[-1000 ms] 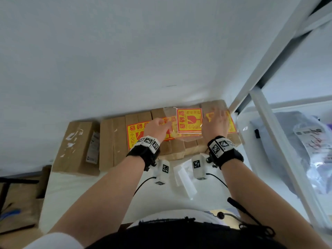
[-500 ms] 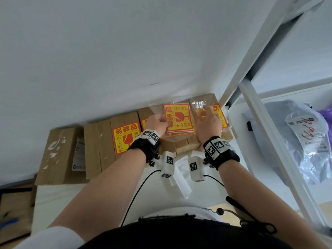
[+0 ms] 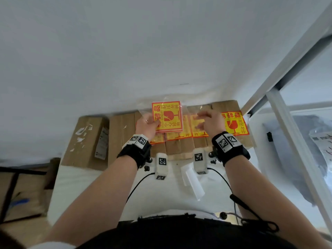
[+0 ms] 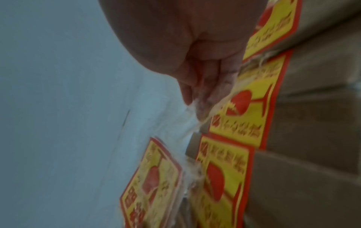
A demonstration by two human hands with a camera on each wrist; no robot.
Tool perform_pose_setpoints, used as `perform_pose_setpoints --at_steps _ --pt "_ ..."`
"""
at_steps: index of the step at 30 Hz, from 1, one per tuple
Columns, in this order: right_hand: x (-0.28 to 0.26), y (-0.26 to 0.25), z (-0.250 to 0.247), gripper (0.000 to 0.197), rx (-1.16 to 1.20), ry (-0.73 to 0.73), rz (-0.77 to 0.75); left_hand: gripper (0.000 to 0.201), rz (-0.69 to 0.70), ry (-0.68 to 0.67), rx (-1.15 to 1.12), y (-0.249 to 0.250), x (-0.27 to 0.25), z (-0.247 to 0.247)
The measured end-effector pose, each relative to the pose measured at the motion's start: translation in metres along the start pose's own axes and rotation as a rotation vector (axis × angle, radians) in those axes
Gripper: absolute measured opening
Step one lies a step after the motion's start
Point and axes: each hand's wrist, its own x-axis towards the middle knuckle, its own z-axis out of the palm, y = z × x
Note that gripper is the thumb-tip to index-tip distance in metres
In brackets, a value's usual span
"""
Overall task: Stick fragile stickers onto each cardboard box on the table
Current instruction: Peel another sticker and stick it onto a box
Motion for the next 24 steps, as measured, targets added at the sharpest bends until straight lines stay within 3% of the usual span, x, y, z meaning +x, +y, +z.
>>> perform_pose_setpoints --at_steps 3,8,13,20,24 --pt "-0.011 -0.014 0.02 0.033 0.108 -0.055 -0.047 0.019 -0.022 0.043 -0.014 -0.004 -0.004 -0.021" --pt "-0.027 -0.027 0.039 0.049 0.414 -0.244 0.028 0.016 0.002 0.132 0.012 -0.013 -0.013 -0.048" --pt "-0.041 -0.034 0.055 0.032 0.414 -0.394 0.1 0.019 -0.048 0.088 -0.072 -0.02 -0.024 -0.065" --pt "-0.049 -0.036 0.07 0.023 0.052 -0.276 0.045 0.021 -0.035 0.027 -0.115 -0.018 -0.035 -0.065" --pt "-0.046 -0.032 0.072 0.036 0.023 -0.19 -0.019 0.022 0.004 -0.013 -0.086 -0.017 -0.037 -0.062"
